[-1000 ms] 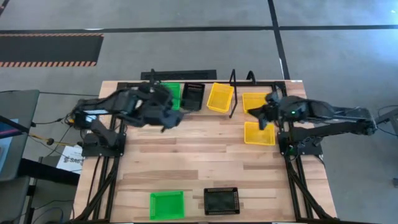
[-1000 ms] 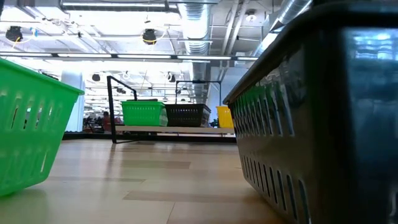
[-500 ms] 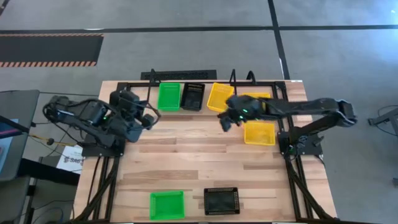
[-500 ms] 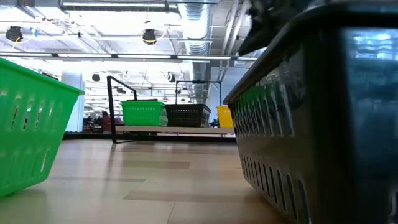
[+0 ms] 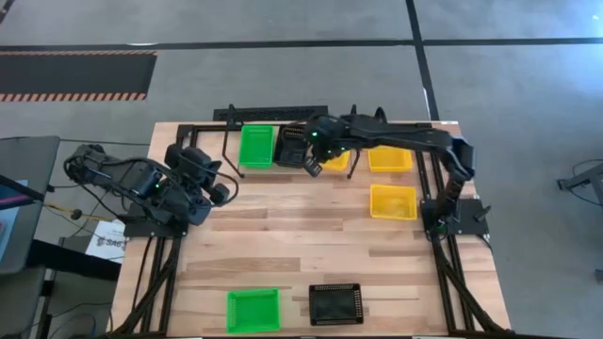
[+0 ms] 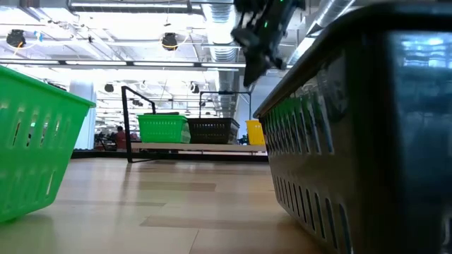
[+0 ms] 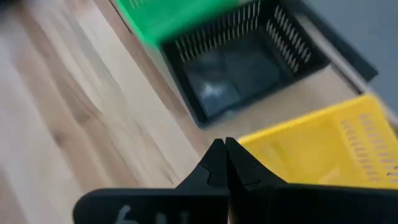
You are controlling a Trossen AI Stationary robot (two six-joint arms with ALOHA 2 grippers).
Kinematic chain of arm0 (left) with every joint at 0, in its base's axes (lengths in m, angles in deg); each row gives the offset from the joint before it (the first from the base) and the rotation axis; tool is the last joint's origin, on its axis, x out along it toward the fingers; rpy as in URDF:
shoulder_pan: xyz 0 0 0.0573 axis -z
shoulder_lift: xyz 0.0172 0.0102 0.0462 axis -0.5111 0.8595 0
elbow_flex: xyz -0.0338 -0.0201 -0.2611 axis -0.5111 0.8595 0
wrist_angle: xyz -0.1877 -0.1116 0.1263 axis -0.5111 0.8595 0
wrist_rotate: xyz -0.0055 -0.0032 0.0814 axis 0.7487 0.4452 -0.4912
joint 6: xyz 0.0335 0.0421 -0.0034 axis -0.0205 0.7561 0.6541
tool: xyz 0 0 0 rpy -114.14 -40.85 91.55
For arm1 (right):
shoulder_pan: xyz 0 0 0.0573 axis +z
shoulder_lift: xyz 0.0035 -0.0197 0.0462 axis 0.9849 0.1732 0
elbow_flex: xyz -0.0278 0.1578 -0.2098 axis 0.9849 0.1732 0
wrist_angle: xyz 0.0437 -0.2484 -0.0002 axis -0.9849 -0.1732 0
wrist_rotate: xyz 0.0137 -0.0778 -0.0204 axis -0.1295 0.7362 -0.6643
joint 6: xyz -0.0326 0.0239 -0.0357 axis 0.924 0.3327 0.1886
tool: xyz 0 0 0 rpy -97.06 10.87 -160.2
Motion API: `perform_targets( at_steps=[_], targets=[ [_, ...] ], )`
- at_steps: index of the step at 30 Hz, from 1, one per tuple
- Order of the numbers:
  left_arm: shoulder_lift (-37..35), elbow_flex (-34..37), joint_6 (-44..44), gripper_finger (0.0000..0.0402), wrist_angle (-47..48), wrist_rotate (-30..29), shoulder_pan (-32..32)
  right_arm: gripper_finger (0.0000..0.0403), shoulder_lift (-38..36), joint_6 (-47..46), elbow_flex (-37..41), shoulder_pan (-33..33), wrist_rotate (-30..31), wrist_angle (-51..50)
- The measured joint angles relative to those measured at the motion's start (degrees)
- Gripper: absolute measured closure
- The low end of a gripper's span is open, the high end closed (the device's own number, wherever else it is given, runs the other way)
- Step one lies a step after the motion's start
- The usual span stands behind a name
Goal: Stack baskets on shelf by color
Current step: Put the bottom yellow basket on the shelf
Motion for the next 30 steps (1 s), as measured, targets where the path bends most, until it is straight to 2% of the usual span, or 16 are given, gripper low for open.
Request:
perform_targets(
  at_steps=[7,20,30],
  targets=[
    [-0.57,-0.02,1.98,0.0401,0.09,0.13,0.0,0.0403,5.11,-0.13,0.0,-3.08,-1.58,-1.77],
    [-1.15,-0.02,2.0,0.0401,0.05,-1.58,-0.03,0.0403,5.85,-1.51,0.02,-6.75,3.2,-4.68],
    [-1.16,-0.02,0.51,0.0401,0.07,-2.44,-0.03,0.0403,5.8,-2.97,3.16,-3.05,2.93,-3.61]
  ],
)
